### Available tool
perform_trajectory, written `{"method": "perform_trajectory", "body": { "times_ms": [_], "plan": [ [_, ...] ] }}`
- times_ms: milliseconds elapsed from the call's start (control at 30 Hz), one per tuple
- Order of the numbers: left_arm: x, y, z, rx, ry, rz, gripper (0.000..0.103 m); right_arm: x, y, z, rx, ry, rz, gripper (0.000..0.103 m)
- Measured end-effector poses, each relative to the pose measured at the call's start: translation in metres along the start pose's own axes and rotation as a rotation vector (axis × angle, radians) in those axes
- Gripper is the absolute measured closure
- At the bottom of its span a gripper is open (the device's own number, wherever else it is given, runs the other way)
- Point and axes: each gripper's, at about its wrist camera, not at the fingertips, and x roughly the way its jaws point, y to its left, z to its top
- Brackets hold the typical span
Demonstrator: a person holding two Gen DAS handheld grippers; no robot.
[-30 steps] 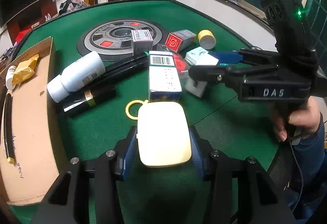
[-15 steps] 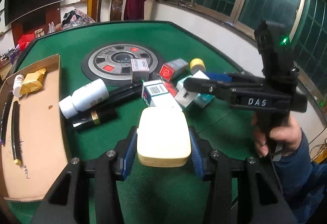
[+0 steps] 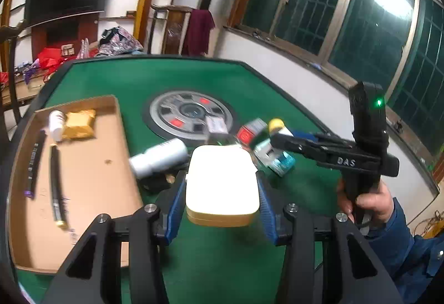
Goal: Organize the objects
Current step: 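Carry the cream case and white charger over the cardboard tray and open both tools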
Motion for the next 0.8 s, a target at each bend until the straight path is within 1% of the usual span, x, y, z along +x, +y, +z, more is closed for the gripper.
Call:
{"method": "perform_trajectory", "body": {
  "times_ms": [167, 233, 400, 533, 667, 800],
  "plan": [
    [-0.029, 0.025, 0.010, -0.028, -0.064, 0.050, 0.056, 0.014, 0.031, 0.017, -0.001, 0.036, 0.081, 0.031],
    [-0.039, 0.036, 0.014, -0.038, -0.078, 0.069, 0.056, 0.022, 0.044, 0.022, 0.002, 0.050, 0.109, 0.031],
    [-0.060, 0.067, 0.018, -0.069, -0.107, 0.150, 0.056, 0.049, 0.077, 0.041, -0.004, 0.101, 0.169, 0.031],
    [-0.064, 0.098, 0.015, -0.105, -0.095, 0.205, 0.056, 0.080, 0.101, 0.045, -0.023, 0.151, 0.185, 0.031],
    [-0.051, 0.129, 0.011, -0.132, -0.044, 0.237, 0.056, 0.118, 0.115, 0.047, -0.015, 0.223, 0.193, 0.031],
    [-0.037, 0.162, 0.006, -0.173, -0.002, 0.267, 0.056, 0.155, 0.126, 0.045, -0.015, 0.294, 0.181, 0.031]
  ]
}}
